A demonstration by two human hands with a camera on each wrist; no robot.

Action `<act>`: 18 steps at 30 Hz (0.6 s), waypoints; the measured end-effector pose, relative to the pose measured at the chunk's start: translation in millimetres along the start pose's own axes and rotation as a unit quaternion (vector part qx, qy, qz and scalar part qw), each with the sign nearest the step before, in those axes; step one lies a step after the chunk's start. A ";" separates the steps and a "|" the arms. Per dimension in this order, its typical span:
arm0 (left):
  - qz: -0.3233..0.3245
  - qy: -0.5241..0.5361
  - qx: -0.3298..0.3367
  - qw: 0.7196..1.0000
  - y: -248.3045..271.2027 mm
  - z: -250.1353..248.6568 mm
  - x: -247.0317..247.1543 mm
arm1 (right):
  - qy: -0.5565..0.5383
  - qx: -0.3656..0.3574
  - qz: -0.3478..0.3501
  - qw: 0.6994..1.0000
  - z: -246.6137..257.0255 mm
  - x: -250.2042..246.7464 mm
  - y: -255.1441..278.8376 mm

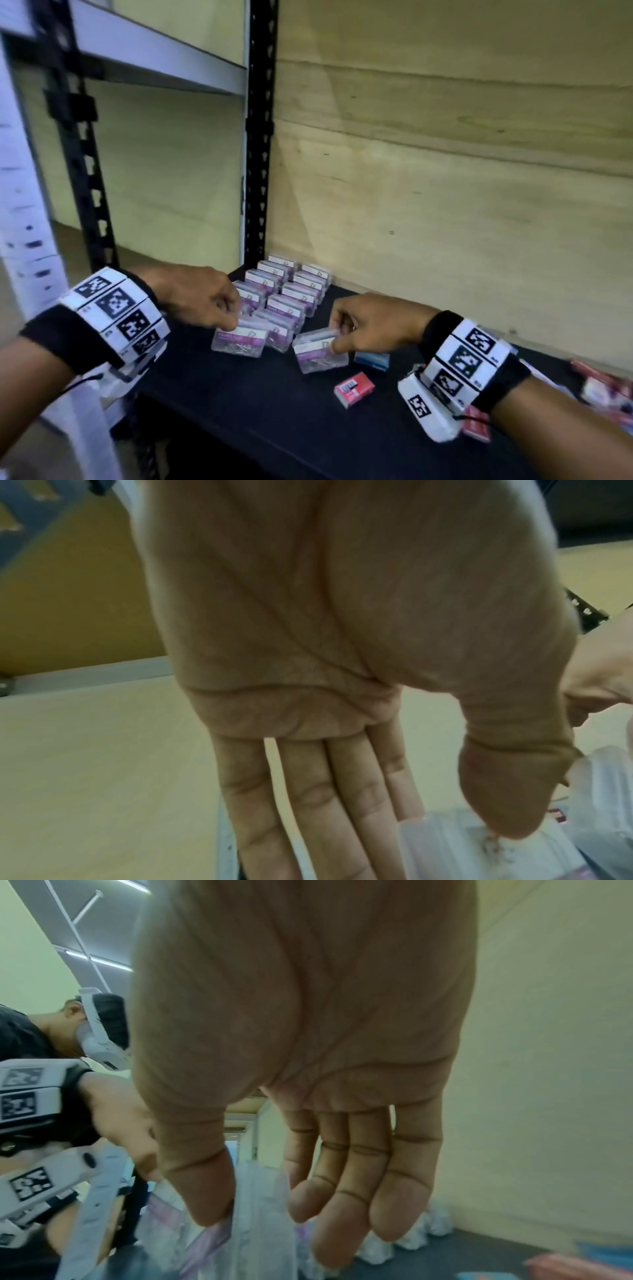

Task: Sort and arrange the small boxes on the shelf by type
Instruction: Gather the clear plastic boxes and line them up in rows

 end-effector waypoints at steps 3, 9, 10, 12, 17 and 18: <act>0.022 0.005 -0.016 1.000 0.3 18.4 11.6 | 0.024 -0.009 0.012 1.000 23.5 15.9 -11.6; 0.026 0.004 -0.036 0.999 -1.3 39.6 20.1 | 0.038 -0.009 0.026 0.999 46.7 32.1 -20.6; 0.026 0.007 -0.040 0.999 -1.9 43.2 20.8 | 0.046 -0.009 0.029 0.998 48.4 33.9 -21.9; 0.024 0.014 -0.046 0.999 -3.6 50.6 21.9 | 0.059 -0.006 0.034 0.998 50.6 36.0 -23.5; 0.016 0.026 -0.035 0.999 -6.8 57.0 24.1 | 0.063 -0.008 0.029 0.998 52.7 35.5 -23.6; 0.012 0.030 -0.031 0.999 -7.1 56.3 23.6 | 0.060 -0.010 0.024 0.998 52.7 34.3 -22.9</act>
Point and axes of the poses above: each hand's wrist, its own y-axis away from the middle knuckle, its own x-axis out of the palm, z = x × y, the point moved 8 cm from there along -y, towards the middle knuckle, and after that the axes turned 2 degrees about -y, right-handed, at the moved point
